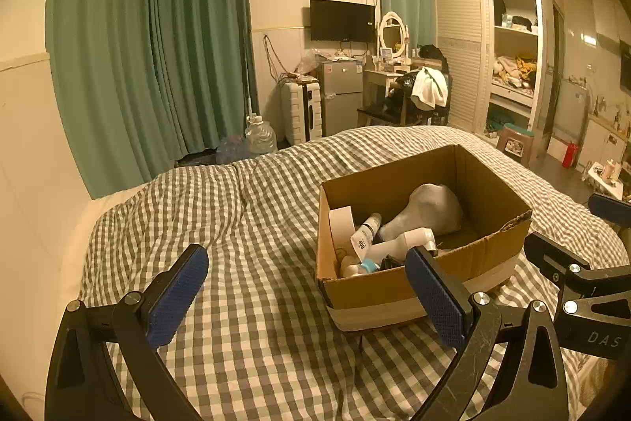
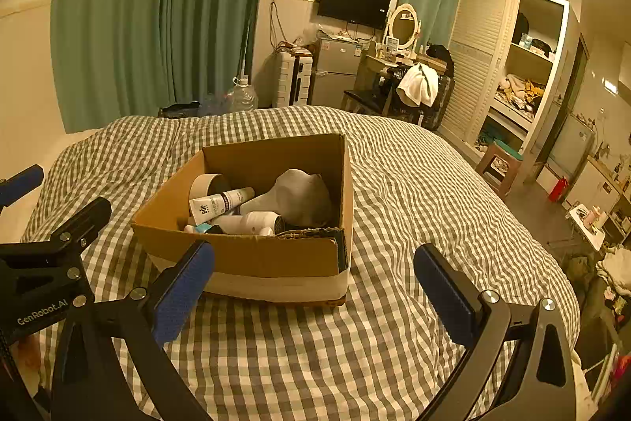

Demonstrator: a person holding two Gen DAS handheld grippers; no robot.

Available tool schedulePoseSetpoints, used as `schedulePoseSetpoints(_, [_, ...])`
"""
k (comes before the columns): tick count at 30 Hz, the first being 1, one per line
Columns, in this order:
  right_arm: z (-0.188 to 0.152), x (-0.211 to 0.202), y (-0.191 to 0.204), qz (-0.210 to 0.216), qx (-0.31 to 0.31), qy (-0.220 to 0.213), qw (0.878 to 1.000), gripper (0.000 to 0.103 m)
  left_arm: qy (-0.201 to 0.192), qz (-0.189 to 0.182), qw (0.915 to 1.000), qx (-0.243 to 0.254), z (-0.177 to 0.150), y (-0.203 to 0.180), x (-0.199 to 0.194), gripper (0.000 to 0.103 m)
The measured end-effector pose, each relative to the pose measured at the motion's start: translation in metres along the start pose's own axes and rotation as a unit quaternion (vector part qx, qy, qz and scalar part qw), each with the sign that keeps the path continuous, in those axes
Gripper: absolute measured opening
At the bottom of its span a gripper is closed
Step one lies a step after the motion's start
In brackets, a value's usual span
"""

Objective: Organize objects

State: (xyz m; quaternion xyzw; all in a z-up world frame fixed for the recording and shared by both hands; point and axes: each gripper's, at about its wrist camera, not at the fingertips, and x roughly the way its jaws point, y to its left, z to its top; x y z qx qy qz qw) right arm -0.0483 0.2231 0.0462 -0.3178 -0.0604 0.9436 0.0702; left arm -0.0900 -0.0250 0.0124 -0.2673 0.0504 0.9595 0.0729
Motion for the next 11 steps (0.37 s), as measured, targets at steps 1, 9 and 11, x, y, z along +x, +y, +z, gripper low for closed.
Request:
schedulePoseSetpoints(1, [0.0002,0.0001,0.0000,0.000,0.000,0.000,1.000,0.101,0.000,0.001,1.0000,0.000,0.0000,-0.0005,0.0001,0.103])
schedulePoseSetpoints(9, [-0.0015,0.0069,0.0035,0.002,0.004,0.004,1.000,0.101,0.006,0.003,1.0000,0.002,-0.0037,-0.0026,0.0028,0.103])
schedulePoseSetpoints(11, [-0.0020,0.0088,0.0046,0.002,0.004,0.006,1.000,0.101,0.006,0.005,1.0000,0.003,-0.0041,-0.0033,0.0035,0.103])
